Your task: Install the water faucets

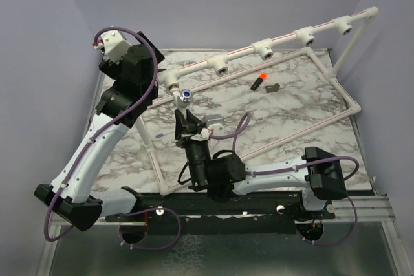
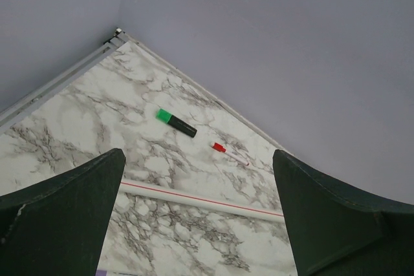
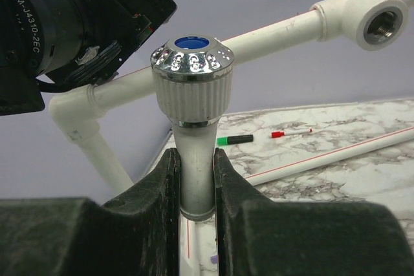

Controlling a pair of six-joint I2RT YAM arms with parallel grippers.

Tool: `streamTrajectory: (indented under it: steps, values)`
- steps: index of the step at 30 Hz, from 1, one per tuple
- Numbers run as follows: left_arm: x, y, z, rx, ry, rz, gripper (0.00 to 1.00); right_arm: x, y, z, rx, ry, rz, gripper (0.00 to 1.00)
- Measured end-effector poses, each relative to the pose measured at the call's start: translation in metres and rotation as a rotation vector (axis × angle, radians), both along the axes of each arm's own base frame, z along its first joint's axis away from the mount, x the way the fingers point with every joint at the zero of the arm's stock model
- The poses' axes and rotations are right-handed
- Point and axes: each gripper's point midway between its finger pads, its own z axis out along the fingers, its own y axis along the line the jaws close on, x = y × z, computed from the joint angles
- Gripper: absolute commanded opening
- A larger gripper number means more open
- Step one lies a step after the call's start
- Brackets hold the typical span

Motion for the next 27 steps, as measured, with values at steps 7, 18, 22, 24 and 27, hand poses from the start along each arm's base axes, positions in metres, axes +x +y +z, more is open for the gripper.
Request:
streamTrajectory:
  steps: [7, 18, 22, 24, 27]
  values:
    - [-0.009, 0.006, 0.0, -0.046, -0.024, 0.09, 0.99, -0.006, -0.002, -0.002, 0.11, 0.063, 0.006, 0.01]
    - [-0.02, 0.013, -0.001, -0.036, -0.034, 0.172, 0.99, -0.014, -0.001, -0.003, 0.227, 0.178, 0.079, 0.01]
    - [-0.022, 0.013, 0.001, -0.038, -0.033, 0.173, 0.99, -0.015, -0.001, -0.002, 0.216, 0.169, 0.079, 0.01]
    - [-0.022, 0.012, 0.007, -0.047, -0.044, 0.17, 0.99, -0.015, 0.0, 0.0, 0.197, 0.155, 0.084, 0.01]
    - [-0.023, 0.012, 0.014, -0.05, -0.059, 0.168, 0.99, -0.016, 0.001, 0.0, 0.139, 0.116, 0.095, 0.01]
